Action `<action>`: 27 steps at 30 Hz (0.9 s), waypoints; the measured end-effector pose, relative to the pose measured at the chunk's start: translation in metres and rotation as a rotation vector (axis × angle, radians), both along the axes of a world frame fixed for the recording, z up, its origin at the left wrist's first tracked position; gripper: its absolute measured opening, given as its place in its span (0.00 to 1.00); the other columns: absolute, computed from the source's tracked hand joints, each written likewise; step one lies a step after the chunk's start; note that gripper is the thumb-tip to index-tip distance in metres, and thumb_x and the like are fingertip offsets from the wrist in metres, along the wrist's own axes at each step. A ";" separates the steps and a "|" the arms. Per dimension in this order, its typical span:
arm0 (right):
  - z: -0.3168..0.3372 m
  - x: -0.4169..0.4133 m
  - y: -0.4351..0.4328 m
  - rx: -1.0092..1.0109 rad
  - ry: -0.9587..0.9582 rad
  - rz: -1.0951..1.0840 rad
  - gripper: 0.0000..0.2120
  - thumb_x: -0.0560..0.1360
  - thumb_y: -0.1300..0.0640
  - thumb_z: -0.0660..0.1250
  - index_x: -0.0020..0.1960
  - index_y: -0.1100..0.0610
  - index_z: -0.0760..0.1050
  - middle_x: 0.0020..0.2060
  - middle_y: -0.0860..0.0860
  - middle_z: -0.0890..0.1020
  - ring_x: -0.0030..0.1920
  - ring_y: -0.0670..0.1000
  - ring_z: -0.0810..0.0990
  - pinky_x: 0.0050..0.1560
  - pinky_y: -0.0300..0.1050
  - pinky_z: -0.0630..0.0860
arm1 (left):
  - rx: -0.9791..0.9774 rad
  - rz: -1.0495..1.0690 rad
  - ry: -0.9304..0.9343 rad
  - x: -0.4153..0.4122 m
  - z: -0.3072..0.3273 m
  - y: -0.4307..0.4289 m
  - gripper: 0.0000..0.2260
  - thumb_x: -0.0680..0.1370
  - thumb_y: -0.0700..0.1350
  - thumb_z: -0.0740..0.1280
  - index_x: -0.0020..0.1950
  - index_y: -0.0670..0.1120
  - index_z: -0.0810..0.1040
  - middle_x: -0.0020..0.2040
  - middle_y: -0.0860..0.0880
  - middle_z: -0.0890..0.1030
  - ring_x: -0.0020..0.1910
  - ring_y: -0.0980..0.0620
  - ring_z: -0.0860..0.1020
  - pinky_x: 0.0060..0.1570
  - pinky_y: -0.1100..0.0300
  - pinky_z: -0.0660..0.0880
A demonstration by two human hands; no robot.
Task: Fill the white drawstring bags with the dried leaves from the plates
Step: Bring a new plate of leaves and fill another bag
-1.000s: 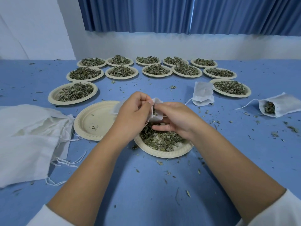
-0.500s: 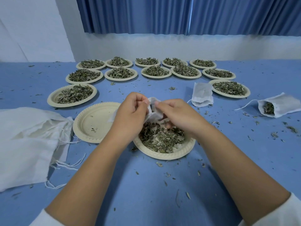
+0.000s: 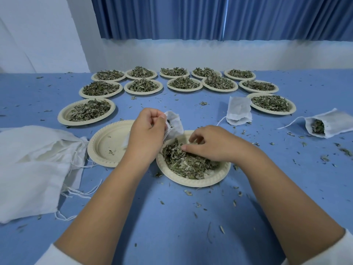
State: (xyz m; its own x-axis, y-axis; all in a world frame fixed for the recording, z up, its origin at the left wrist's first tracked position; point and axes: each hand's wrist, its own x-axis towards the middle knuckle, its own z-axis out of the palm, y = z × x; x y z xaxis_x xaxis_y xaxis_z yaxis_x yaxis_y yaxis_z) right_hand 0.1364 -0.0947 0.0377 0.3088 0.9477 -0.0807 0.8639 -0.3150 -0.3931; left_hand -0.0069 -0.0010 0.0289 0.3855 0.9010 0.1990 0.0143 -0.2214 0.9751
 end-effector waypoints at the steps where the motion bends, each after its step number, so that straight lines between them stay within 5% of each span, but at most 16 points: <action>1: 0.001 -0.001 0.000 0.028 0.065 0.011 0.21 0.75 0.37 0.65 0.58 0.52 0.79 0.51 0.46 0.79 0.53 0.48 0.78 0.53 0.46 0.75 | 0.001 -0.001 0.002 0.000 0.000 0.000 0.06 0.82 0.43 0.61 0.45 0.49 0.74 0.33 0.52 0.77 0.22 0.61 0.68 0.25 0.67 0.65; 5: 0.006 -0.002 -0.001 0.091 0.217 0.044 0.13 0.73 0.40 0.69 0.53 0.47 0.79 0.51 0.44 0.81 0.51 0.45 0.79 0.54 0.42 0.75 | 0.005 -0.001 0.001 0.000 0.001 0.000 0.06 0.82 0.43 0.61 0.45 0.50 0.73 0.33 0.52 0.77 0.22 0.60 0.68 0.26 0.65 0.65; 9: 0.008 0.005 -0.006 0.000 0.172 0.070 0.22 0.67 0.35 0.73 0.58 0.42 0.77 0.53 0.41 0.77 0.50 0.37 0.76 0.52 0.39 0.71 | 0.011 0.026 -0.006 -0.002 0.002 0.002 0.06 0.82 0.44 0.61 0.46 0.50 0.74 0.33 0.54 0.77 0.22 0.62 0.69 0.31 0.62 0.66; 18: -0.017 -0.032 0.011 0.303 0.036 0.240 0.13 0.73 0.44 0.71 0.57 0.42 0.80 0.52 0.51 0.78 0.59 0.52 0.72 0.64 0.47 0.67 | 0.042 0.045 -0.006 -0.003 0.002 0.003 0.05 0.81 0.44 0.61 0.46 0.51 0.73 0.34 0.54 0.77 0.24 0.61 0.70 0.32 0.61 0.66; 27: -0.024 -0.039 0.017 0.362 0.026 0.244 0.04 0.74 0.51 0.72 0.48 0.49 0.83 0.48 0.49 0.80 0.55 0.53 0.74 0.62 0.49 0.68 | 0.035 0.027 -0.002 -0.002 0.003 0.001 0.06 0.82 0.43 0.61 0.45 0.50 0.72 0.34 0.53 0.76 0.23 0.62 0.69 0.30 0.63 0.65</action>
State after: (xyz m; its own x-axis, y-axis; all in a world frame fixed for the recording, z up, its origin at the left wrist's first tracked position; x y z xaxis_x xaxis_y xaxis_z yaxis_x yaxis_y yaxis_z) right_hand 0.0976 -0.0778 0.0137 0.0745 0.9613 0.2653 0.8843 0.0593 -0.4631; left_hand -0.0092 -0.0002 0.0316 0.3607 0.9034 0.2317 0.0184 -0.2553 0.9667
